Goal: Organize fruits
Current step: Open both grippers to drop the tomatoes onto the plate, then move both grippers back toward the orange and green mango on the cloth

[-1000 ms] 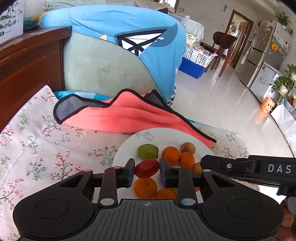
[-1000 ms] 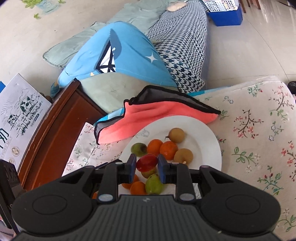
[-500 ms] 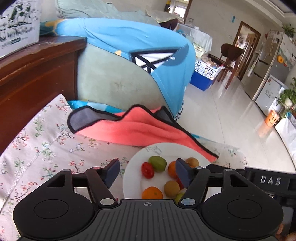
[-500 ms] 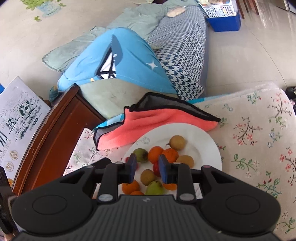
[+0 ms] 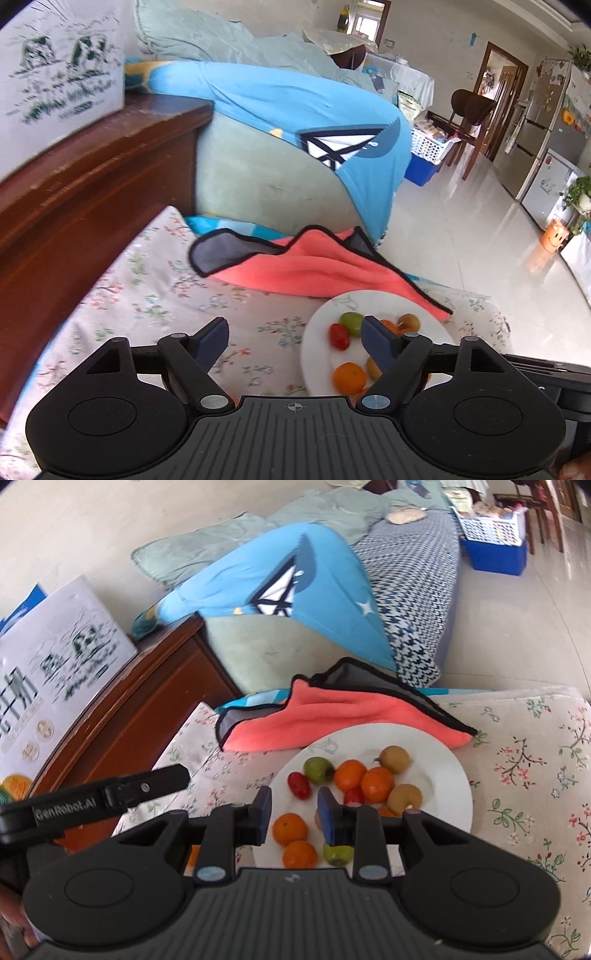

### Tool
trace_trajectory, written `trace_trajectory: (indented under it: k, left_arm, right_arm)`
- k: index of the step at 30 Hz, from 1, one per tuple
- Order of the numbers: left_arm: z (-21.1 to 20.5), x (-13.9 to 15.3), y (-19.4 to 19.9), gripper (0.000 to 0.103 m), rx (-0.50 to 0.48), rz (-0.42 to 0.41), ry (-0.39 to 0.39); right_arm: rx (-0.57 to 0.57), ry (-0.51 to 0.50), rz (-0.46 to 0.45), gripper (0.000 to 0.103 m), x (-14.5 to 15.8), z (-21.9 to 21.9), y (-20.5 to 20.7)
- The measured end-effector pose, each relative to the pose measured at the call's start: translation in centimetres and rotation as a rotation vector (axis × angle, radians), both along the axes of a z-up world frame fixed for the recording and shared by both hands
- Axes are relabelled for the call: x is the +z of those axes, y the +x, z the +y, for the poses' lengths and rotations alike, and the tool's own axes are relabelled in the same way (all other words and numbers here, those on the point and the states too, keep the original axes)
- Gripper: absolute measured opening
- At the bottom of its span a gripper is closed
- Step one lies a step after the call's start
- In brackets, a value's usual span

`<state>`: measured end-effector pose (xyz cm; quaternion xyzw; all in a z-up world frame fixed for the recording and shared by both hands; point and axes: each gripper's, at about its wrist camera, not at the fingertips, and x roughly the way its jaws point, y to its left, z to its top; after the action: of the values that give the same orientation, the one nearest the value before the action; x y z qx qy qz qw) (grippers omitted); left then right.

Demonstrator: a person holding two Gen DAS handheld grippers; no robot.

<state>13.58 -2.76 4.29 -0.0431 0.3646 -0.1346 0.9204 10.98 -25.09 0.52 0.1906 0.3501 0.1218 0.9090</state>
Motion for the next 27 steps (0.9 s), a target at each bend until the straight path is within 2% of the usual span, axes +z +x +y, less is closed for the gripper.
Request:
trace_trajectory:
  k: [12, 15, 18, 23, 27]
  left_arm:
    - [3.7, 0.5, -2.1, 0.082, 0.071, 0.022, 0.109]
    - [4.2, 0.4, -2.2, 0.084, 0.061, 0.015, 0.139]
    - [4.5, -0.6, -1.9, 0.086, 0.060, 0.053, 0.177]
    - [5.3, -1.7, -1.6, 0.086, 0.059, 0.107, 0.185]
    - [5.8, -2.5, -1.5, 0.086, 0.053, 0.131, 0.182]
  right_arm:
    - [0.164, -0.082, -0.025, 0.030, 0.3, 4.4, -2.9]
    - [0.232, -0.123, -0.038, 0.034, 0.0, 6.0, -3.3]
    - [0.294, -0.159, -0.028, 0.036, -0.9, 7.5, -3.4]
    - [0.370, -0.216, -0.023, 0.036, -2.3, 9.5, -3.2]
    - [0.397, -0.245, -0.013, 0.041, -3.5, 10.4, -2.9]
